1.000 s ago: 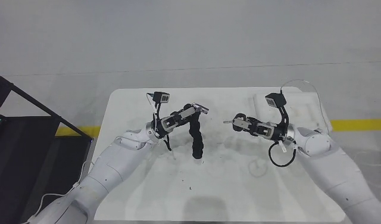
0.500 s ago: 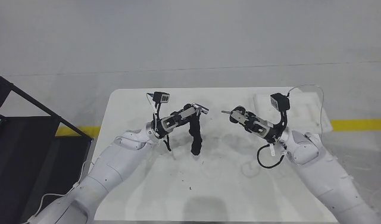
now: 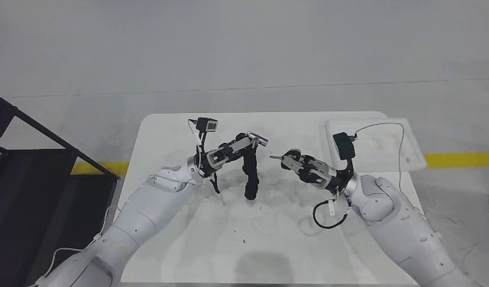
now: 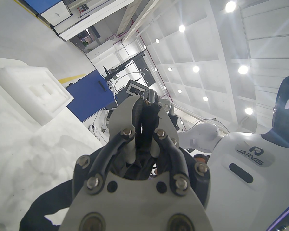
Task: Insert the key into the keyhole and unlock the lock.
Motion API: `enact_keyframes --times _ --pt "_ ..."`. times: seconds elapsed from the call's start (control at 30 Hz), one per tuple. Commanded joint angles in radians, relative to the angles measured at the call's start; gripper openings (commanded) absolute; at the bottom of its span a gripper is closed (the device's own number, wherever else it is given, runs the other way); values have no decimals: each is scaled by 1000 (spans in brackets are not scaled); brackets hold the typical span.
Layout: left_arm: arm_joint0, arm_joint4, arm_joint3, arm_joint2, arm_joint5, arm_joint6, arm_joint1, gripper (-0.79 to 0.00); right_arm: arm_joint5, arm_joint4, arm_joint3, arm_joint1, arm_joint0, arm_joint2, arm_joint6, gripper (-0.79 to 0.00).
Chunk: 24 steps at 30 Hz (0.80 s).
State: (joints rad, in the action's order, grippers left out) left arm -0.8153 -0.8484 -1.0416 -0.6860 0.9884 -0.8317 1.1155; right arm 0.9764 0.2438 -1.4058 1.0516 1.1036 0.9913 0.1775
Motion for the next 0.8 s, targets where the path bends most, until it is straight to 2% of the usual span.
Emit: enact_keyframes --times 0.0,0.1,0.17,0.27,0.5,0.77 --pt "0 0 0 0 0 0 0 -785 -25 1 -5 1 7 5 -7 -785" --pt "0 0 0 0 0 0 0 -785 -36 5 -11 5 16 20 -46 -785" --pt "0 0 0 0 0 0 0 -785 -37 95 -17 9 26 36 -101 -785" --pt "0 0 0 0 0 0 0 -785 -37 136 -8 21 40 25 -163 -785" --pt "0 0 0 0 0 0 0 -785 -31 121 31 45 6 -16 -179 -785" --pt "0 0 0 0 0 0 0 -785 -11 133 36 59 5 -7 -210 -785"
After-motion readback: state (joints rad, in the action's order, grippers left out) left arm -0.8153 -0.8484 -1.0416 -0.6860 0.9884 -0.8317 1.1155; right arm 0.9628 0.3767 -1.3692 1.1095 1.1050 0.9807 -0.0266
